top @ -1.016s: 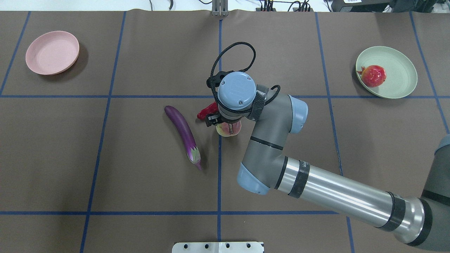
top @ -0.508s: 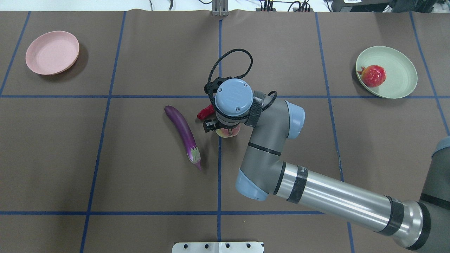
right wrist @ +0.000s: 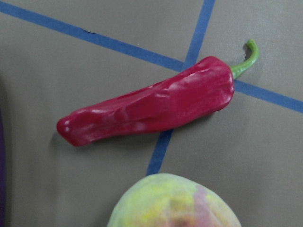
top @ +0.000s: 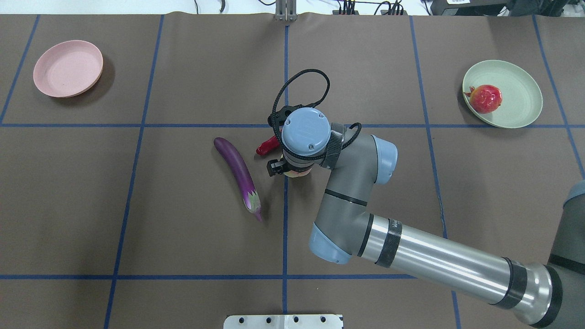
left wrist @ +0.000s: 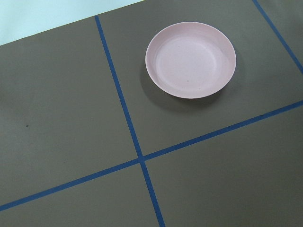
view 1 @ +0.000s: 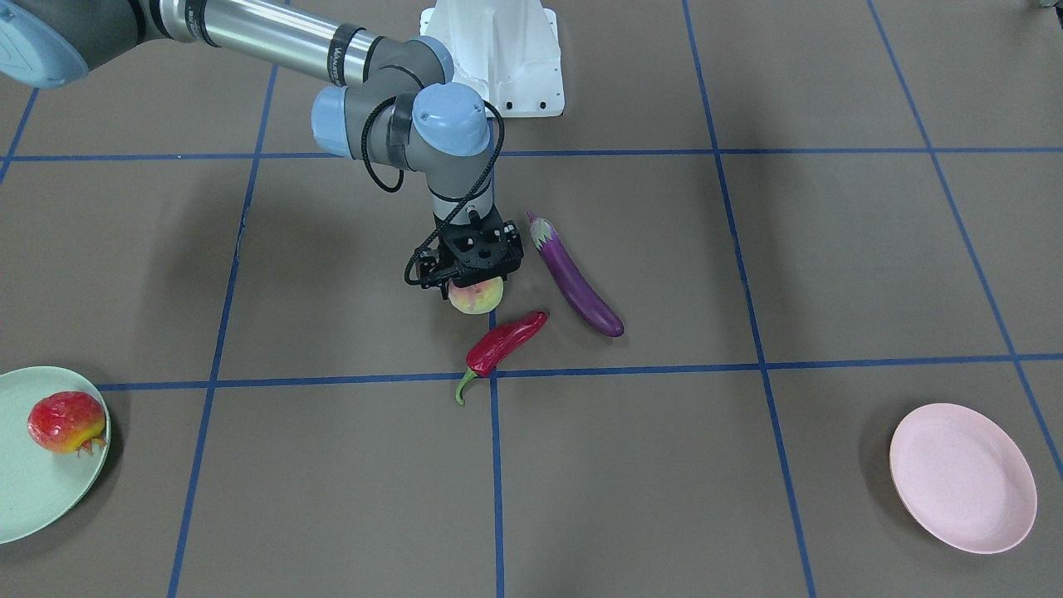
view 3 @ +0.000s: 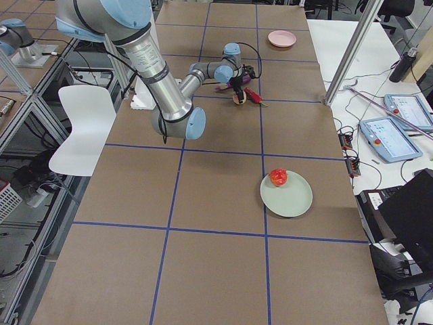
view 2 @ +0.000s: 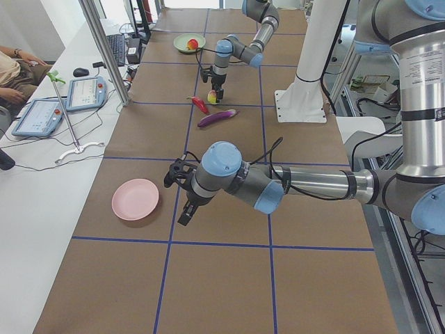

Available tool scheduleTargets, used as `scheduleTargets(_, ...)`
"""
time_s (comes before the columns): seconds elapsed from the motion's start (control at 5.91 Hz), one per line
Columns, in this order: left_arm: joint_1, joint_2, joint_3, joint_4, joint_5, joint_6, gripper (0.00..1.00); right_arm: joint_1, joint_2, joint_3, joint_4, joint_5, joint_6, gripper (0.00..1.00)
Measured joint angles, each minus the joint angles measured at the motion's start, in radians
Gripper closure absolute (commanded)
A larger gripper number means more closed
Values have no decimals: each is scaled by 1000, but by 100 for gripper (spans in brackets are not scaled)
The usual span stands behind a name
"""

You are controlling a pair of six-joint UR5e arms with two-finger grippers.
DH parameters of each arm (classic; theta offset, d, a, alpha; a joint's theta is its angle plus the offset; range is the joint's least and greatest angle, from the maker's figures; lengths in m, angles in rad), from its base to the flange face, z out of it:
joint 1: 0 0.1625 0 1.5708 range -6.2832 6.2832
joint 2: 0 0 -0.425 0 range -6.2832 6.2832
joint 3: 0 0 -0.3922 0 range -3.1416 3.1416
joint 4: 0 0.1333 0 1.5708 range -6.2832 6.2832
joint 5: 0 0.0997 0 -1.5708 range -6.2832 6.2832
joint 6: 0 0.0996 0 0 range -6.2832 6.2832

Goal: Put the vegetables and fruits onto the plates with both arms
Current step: 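Reach the right gripper to the pink peach and grasp it, then carry the peach with the right gripper onto the green plate and release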

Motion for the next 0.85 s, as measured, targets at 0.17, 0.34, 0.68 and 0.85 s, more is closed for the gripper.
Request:
scheduleTargets(0.17, 0, 0, 0, 0, 0, 0, 0, 1, -2, 3, 11, 2, -8, 100)
scheduleTargets(0.34, 0, 0, 0, 1, 0, 0, 0, 22, -2, 9, 34, 17, -21, 100)
scheduleTargets(0.68, 0, 0, 0, 1, 0, 0, 0, 219, -21, 25, 55, 201, -158, 100)
scheduleTargets(0.85, 0, 0, 0, 2, 0, 1, 0, 367, -56, 28, 56, 307, -321, 100)
